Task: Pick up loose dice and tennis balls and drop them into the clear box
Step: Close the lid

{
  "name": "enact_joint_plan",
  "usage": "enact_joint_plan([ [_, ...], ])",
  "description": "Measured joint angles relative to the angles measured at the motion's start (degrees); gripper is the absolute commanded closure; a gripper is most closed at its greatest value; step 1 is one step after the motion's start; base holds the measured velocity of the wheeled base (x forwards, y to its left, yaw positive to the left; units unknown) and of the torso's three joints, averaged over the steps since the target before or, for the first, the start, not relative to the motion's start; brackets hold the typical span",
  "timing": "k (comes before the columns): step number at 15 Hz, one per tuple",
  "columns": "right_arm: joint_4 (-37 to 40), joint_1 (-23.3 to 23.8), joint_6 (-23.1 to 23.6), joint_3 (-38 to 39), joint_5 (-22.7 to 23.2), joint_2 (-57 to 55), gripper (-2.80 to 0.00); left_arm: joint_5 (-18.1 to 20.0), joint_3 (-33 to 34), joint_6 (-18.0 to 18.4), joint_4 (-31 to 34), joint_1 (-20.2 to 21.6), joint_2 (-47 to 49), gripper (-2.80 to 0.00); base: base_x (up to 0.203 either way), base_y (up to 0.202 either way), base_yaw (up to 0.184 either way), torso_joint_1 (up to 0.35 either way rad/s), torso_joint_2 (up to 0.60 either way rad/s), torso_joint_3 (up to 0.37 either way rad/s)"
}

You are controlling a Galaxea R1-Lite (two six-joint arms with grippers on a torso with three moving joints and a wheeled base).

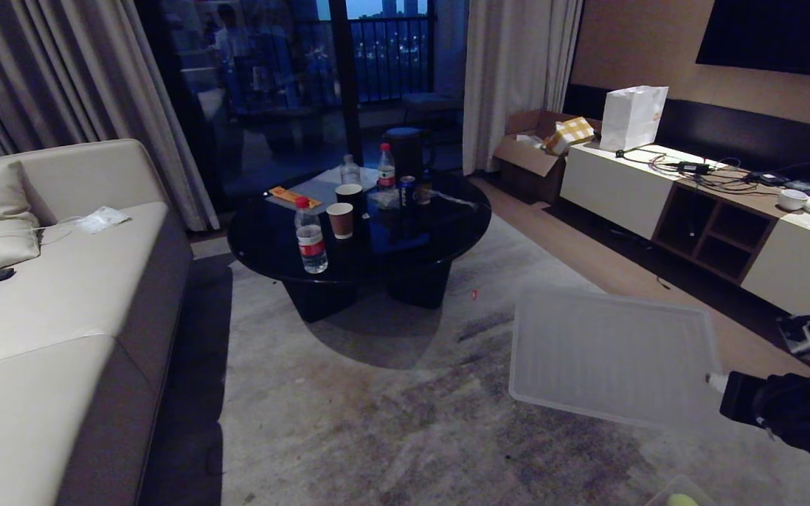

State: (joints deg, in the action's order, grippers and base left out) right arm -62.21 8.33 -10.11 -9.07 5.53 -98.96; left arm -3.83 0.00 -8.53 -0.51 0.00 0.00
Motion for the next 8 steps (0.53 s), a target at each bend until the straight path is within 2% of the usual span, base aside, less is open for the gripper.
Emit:
enact_joint_plan([
  [4, 0.0, 3.1, -4.1, -0.4, -2.9, -1.3, 0.0, 0.0, 0.0, 0.0, 0.0, 0.0, 0.0, 0.0, 0.0, 0.0, 0.0, 0.0, 0.0, 0.0],
  [8, -0.1, 7.0, -11.7, -1.9, -6.6, -5.0, 0.0, 0.0, 0.0, 0.0, 0.0, 0.0, 0.0, 0.0, 0.0, 0.0, 0.0, 0.0, 0.0, 0.0],
])
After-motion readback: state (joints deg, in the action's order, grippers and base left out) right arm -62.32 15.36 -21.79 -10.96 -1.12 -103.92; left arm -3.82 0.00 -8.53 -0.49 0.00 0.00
